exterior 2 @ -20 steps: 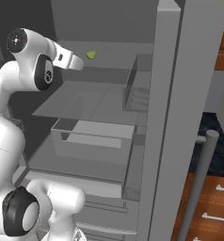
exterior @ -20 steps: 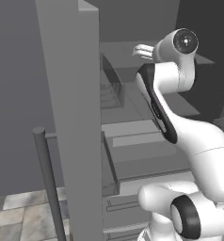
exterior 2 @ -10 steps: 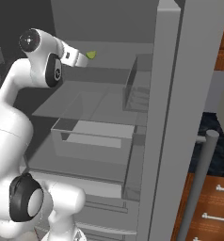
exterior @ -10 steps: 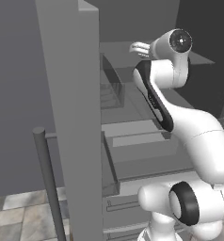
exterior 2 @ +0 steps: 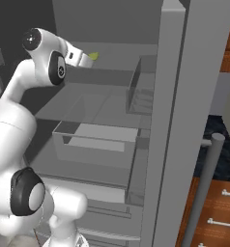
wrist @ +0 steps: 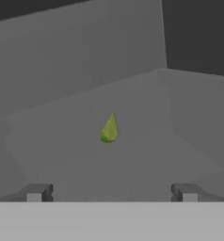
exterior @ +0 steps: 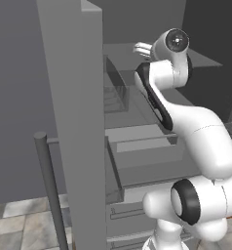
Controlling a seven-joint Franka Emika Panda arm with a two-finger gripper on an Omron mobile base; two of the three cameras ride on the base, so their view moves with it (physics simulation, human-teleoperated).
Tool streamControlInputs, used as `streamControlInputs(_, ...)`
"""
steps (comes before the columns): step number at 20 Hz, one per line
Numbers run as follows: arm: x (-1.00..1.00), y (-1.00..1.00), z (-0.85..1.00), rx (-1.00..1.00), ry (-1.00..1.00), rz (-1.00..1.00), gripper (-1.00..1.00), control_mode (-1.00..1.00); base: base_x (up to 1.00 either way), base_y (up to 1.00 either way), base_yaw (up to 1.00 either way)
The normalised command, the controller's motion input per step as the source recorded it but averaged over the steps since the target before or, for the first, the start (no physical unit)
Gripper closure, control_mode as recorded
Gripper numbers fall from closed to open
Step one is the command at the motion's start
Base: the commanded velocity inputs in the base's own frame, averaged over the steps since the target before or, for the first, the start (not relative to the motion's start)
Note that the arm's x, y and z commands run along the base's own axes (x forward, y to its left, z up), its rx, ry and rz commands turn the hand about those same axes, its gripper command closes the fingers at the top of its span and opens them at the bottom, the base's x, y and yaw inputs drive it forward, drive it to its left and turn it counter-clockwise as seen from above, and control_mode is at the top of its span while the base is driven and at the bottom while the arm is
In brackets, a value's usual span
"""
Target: There is a bowl on the dining counter. Grab a lemon wedge from the fridge and place it in the bowl. Then get the liquor bottle and glass cup from the cabinet and place them next to the bowl.
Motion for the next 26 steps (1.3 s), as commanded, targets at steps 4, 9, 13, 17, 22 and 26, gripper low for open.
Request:
streamControlInputs(4, 0.21, -0.01, 0.00, 0.00, 0.09, -0.10, -1.00, -1.00, 0.00, 0.00, 0.00)
streamControlInputs(9, 0.15, 0.00, 0.00, 0.00, 0.04, -0.08, -1.00, -1.00, 0.00, 0.00, 0.00)
streamControlInputs(13, 0.17, 0.00, 0.00, 0.00, 0.02, -0.03, -1.00, -1.00, 0.00, 0.00, 0.00)
streamControlInputs(17, 0.12, 0.01, 0.00, 0.00, 0.00, -0.01, -1.00, -1.00, 0.00, 0.00, 0.00)
streamControlInputs(22, 0.22, 0.00, 0.00, 0.00, 0.00, 0.00, -1.00, -1.00, 0.00, 0.00, 0.00)
streamControlInputs(26, 0.18, 0.00, -0.08, 0.00, 0.00, 0.00, -1.00, -1.00, 0.00, 0.00, 0.00)
